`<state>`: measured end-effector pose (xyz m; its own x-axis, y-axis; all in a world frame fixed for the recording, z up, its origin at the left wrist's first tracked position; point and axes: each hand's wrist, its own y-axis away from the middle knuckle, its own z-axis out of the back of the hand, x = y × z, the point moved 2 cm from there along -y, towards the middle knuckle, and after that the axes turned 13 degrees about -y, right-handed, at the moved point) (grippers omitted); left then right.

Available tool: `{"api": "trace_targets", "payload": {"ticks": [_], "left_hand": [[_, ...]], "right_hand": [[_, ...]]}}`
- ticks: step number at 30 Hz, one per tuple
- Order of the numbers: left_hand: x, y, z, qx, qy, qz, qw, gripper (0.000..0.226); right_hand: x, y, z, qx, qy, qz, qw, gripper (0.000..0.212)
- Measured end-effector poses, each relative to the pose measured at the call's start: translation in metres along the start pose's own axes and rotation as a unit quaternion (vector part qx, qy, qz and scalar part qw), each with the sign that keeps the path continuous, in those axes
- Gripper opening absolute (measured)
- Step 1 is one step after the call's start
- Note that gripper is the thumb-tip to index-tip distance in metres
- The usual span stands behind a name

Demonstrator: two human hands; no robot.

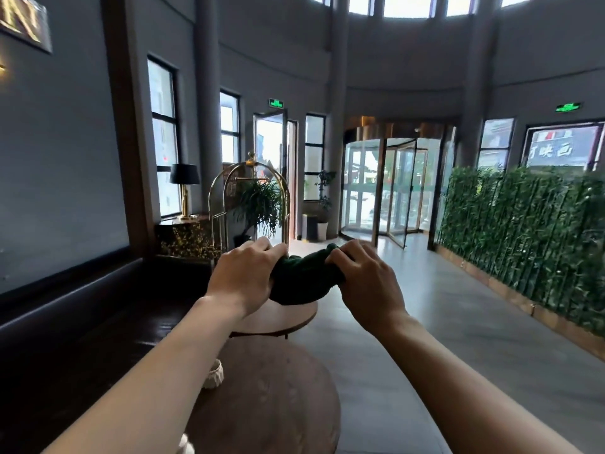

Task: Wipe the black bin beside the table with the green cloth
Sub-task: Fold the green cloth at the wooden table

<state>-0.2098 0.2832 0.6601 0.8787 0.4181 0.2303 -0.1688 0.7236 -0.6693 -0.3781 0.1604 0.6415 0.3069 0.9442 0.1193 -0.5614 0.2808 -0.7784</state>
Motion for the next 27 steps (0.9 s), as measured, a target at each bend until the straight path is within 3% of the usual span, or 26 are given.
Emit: {"api": "trace_targets", "payload": {"ticks": [9,27], "left_hand": [[-0.019,0.031,0.008,0.055,-0.014,-0.004,0.998,0.037],[0.017,0.081,-0.037,0.080,0.061,-0.012,0.995,0.036]], "right_hand": [[0.012,0.043,0.009,0.021,-0.007,-0.013,1.000,0.031],[0.059,0.071,-0.032,0.034,0.000,-0.076,0.997,0.030]]}}
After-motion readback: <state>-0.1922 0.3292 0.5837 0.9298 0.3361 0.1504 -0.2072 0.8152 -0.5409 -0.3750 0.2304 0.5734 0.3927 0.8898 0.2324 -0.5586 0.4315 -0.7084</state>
